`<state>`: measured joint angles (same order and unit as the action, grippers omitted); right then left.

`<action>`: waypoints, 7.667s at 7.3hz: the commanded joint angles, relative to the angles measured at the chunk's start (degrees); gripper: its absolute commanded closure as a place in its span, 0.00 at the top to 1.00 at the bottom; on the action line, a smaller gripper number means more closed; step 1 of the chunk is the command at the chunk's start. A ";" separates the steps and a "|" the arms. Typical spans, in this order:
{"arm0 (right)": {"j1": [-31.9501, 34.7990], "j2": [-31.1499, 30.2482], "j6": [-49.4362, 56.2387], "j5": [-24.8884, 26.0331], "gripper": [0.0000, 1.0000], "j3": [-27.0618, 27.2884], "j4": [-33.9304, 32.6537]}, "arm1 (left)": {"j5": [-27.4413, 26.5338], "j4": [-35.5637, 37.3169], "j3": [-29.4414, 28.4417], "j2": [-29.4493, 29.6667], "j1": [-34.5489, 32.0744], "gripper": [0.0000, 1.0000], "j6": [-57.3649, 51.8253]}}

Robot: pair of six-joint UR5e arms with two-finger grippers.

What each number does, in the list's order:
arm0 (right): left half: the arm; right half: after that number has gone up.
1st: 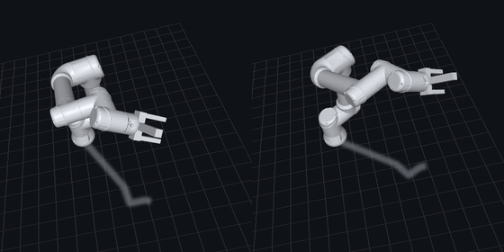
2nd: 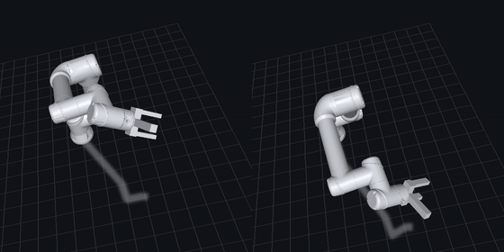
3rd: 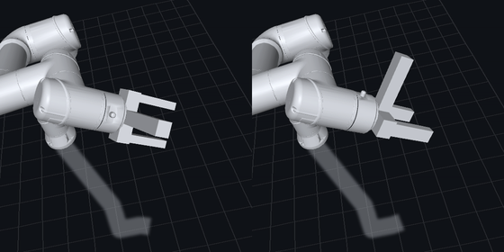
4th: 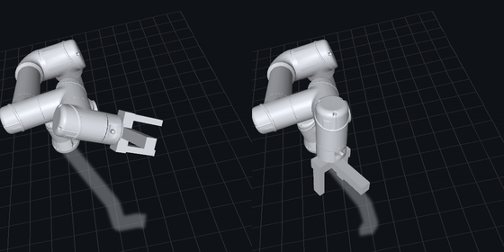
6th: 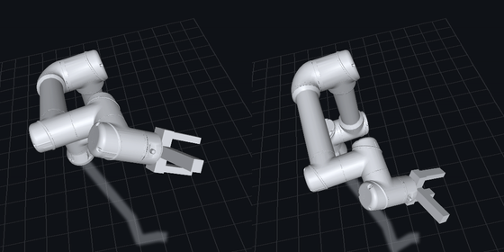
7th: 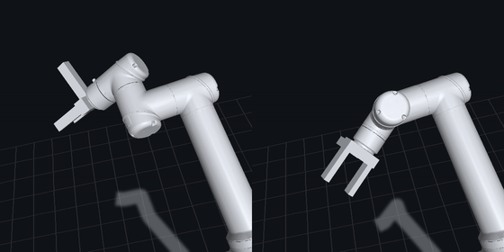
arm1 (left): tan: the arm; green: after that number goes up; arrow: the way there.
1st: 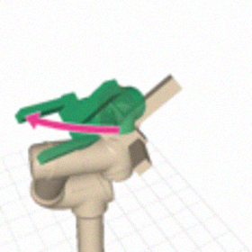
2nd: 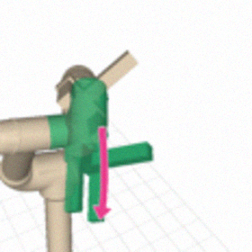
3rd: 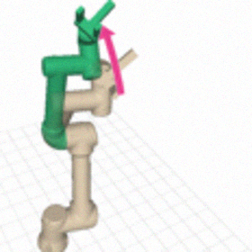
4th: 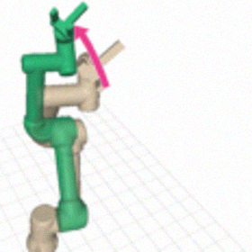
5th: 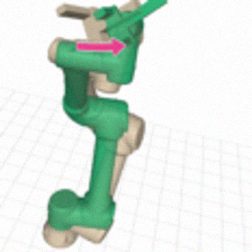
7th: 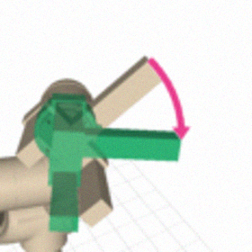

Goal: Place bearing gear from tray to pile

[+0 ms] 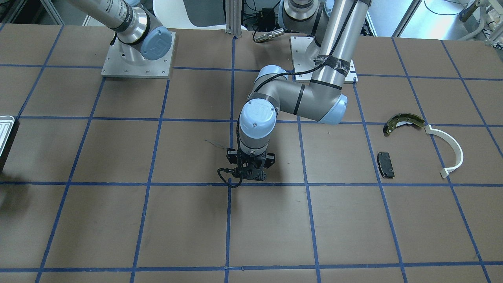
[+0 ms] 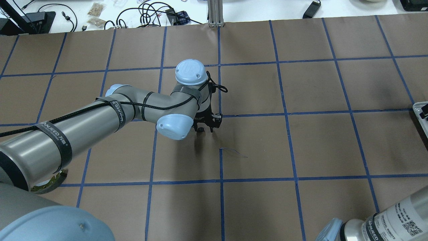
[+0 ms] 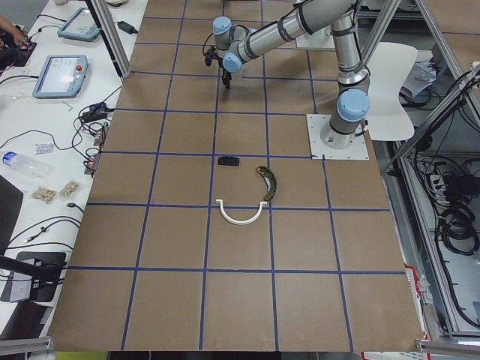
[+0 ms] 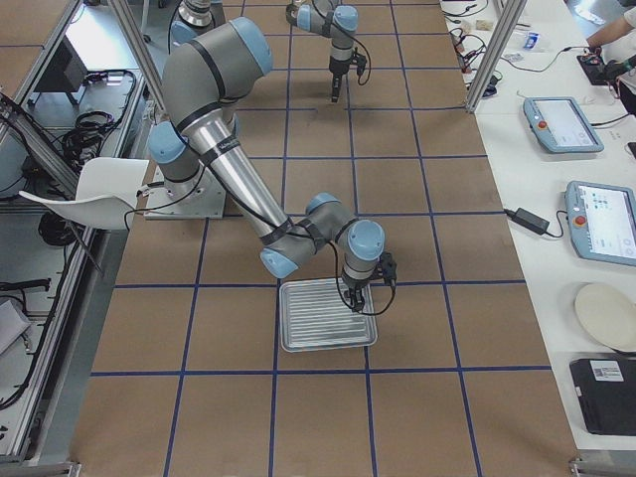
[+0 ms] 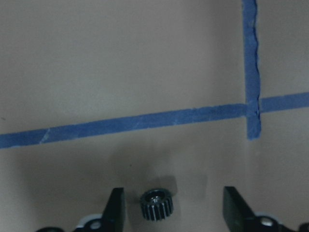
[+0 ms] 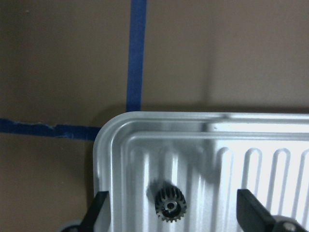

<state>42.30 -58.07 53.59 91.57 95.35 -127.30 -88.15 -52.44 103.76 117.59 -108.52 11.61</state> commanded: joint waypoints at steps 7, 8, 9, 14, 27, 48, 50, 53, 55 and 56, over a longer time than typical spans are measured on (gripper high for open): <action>-0.03 0.23 -0.15 0.53 0.36 0.18 0.56 | -0.36 -2.06 0.04 -0.08 -0.03 0.00 -0.27; -0.03 0.23 -0.16 0.62 0.26 0.18 1.00 | -0.27 -2.23 -0.14 -0.25 -0.03 0.00 -0.27; -0.03 0.23 -0.33 0.80 0.14 0.62 0.83 | -0.44 -4.06 -1.01 -1.12 0.32 0.00 -0.62; 8.80 -6.60 -6.55 2.91 0.10 1.94 1.00 | -6.15 -24.11 -8.49 -8.85 20.84 0.00 -16.24; 78.97 1.90 -92.00 -6.14 0.10 -3.51 -2.95 | -11.08 -10.76 2.85 -4.38 53.06 0.41 -47.64; 49.35 -29.74 -55.87 -2.37 0.99 -8.80 35.82 | 1.05 2.43 5.48 -2.89 5.42 0.87 -0.80; 49.45 -29.56 -56.05 -2.36 1.00 -8.52 34.40 | 1.05 2.43 5.49 -2.89 5.42 0.67 -0.88; 48.31 -29.65 -55.00 -2.19 1.00 -8.70 34.66 | 0.96 2.43 5.48 -2.89 5.51 0.56 -0.97; 48.49 -29.74 -55.09 -2.36 1.00 -8.52 34.40 | 0.79 1.73 5.49 -2.89 5.51 0.00 -0.88; 48.49 -29.82 -55.09 -2.28 1.00 -8.34 34.66 | 0.61 1.46 5.49 -2.98 5.51 0.00 -0.88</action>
<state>90.78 -87.80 -1.56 89.23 86.90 -92.77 -87.37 -50.61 109.24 114.68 -103.00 10.67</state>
